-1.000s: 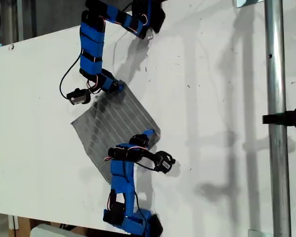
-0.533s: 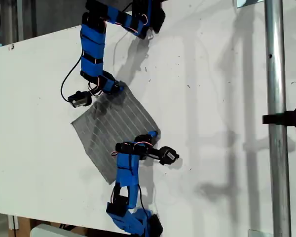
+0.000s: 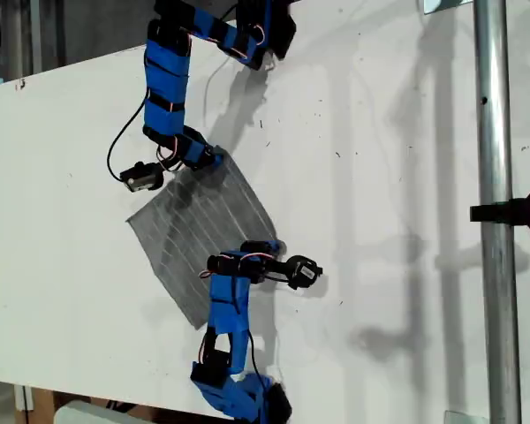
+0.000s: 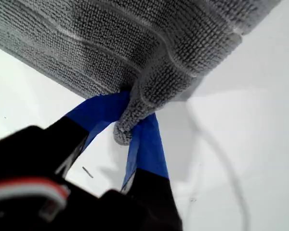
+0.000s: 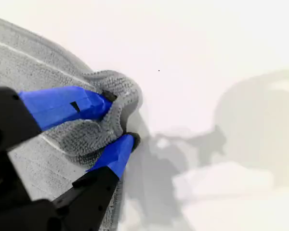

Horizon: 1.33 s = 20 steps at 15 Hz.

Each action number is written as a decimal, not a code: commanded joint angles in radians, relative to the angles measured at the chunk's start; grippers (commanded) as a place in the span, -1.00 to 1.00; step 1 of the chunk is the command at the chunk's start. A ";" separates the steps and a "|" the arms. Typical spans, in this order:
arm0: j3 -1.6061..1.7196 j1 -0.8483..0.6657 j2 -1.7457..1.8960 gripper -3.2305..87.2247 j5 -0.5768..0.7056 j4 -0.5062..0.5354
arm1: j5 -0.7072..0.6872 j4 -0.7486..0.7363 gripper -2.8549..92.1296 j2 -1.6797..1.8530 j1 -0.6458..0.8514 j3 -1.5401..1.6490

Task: Grasp corners of a towel and fold twice.

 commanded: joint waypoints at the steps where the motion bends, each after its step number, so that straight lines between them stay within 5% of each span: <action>1: -0.032 0.006 0.017 -0.93 0.011 -0.017 | 0.009 0.011 -0.95 0.089 -0.012 0.003; 7: -0.029 0.035 0.107 -0.99 0.000 0.003 | 0.055 0.021 -0.95 0.176 -0.048 0.074; 16: -0.018 0.230 0.399 -0.99 -0.064 0.020 | 0.365 0.206 -0.95 0.712 -0.342 0.273; 20: 0.003 0.163 0.428 -0.99 -0.066 0.120 | 0.233 0.109 -0.95 0.528 -0.195 0.129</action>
